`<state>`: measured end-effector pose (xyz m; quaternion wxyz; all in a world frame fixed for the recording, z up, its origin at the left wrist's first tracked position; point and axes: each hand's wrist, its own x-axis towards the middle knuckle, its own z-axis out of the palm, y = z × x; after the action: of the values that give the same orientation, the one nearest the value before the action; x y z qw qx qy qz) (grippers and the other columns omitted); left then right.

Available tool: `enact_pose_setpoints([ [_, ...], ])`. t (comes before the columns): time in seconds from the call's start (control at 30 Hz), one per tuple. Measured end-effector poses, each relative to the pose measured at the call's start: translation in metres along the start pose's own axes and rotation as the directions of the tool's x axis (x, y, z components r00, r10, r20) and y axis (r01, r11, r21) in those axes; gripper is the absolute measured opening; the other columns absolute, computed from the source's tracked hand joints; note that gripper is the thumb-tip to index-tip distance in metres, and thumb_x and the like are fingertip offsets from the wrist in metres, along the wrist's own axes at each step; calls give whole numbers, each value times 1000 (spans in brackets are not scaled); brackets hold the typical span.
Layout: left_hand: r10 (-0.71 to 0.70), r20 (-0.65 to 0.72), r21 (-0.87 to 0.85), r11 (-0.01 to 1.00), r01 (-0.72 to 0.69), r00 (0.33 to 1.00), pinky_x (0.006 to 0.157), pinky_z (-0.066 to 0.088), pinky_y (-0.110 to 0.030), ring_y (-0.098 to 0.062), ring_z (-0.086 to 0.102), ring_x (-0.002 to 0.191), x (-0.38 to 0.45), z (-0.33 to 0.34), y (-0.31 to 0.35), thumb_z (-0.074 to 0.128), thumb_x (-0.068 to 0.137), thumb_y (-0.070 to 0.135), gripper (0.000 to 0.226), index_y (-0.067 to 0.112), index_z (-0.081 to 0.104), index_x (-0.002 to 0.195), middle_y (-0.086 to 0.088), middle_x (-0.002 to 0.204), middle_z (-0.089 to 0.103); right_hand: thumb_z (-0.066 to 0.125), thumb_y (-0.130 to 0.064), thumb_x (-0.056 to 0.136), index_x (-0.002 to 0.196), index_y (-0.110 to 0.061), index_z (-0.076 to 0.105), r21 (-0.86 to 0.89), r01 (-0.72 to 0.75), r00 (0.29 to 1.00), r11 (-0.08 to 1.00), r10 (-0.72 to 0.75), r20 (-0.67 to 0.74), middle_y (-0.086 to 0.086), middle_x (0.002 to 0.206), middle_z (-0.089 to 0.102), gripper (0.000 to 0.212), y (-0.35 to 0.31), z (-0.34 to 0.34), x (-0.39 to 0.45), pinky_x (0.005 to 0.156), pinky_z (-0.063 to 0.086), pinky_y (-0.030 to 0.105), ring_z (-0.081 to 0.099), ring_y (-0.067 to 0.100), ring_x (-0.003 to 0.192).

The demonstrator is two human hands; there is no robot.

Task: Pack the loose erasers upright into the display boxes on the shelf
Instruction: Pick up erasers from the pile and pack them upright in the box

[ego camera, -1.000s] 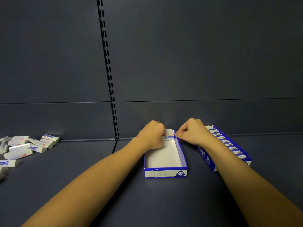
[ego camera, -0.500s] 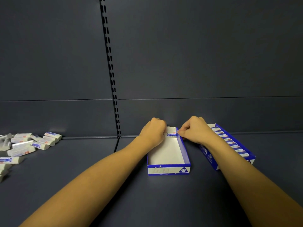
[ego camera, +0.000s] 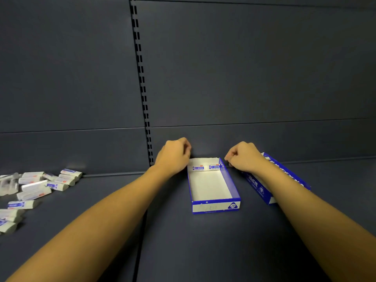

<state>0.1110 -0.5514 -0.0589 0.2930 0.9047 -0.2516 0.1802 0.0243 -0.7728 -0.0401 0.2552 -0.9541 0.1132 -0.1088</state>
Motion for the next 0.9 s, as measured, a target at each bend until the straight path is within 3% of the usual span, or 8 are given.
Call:
enact_pose_setpoints([
  [0.17,-19,67,359,933,-6,998,69,47,-35,-34,60,86,-17,-41,-21,44,99,33,26,14,61,104,-11,102,67,55,-15,86,85,-19,71,-149,-36,999,988,35,-9,2,95,72,17,-12,-10,-13,82,59,40,66,22,88],
  [0.3,-82,235,539,840,-60,969,66,45,-34,-30,55,79,-42,-70,-26,47,97,26,17,11,55,96,-9,98,59,57,-20,89,107,-14,64,-360,-14,999,933,30,37,7,107,66,20,-30,-20,-36,70,50,32,60,24,86],
  [0.47,-173,214,625,780,1,961,59,40,-32,-24,50,66,-78,-101,-21,50,91,16,12,12,50,80,-3,77,49,58,-23,91,97,-14,56,-500,75,997,862,-78,15,4,95,60,11,-61,-30,-63,62,41,29,56,23,79],
  [0.57,-182,195,747,664,-25,964,54,36,-30,-22,46,59,-102,-118,-18,48,92,15,18,12,52,75,-3,70,48,57,-22,91,92,-15,54,-541,154,983,827,-183,1,3,86,54,7,-80,-30,-79,61,41,30,55,23,77],
  [0.67,-206,175,791,612,-13,963,59,39,-32,-27,52,68,-126,-135,-15,46,95,22,20,11,58,84,-5,78,53,59,-20,89,87,-15,55,-528,224,969,819,-245,31,1,77,54,7,-93,-27,-95,58,41,29,56,21,72],
  [0.9,-344,70,759,627,174,936,75,48,-35,-32,62,87,-185,-176,-21,49,95,31,27,12,66,103,-11,106,66,57,-17,87,71,-15,47,-479,302,951,824,-297,88,2,73,51,19,-123,-15,-130,59,41,28,53,21,67],
])
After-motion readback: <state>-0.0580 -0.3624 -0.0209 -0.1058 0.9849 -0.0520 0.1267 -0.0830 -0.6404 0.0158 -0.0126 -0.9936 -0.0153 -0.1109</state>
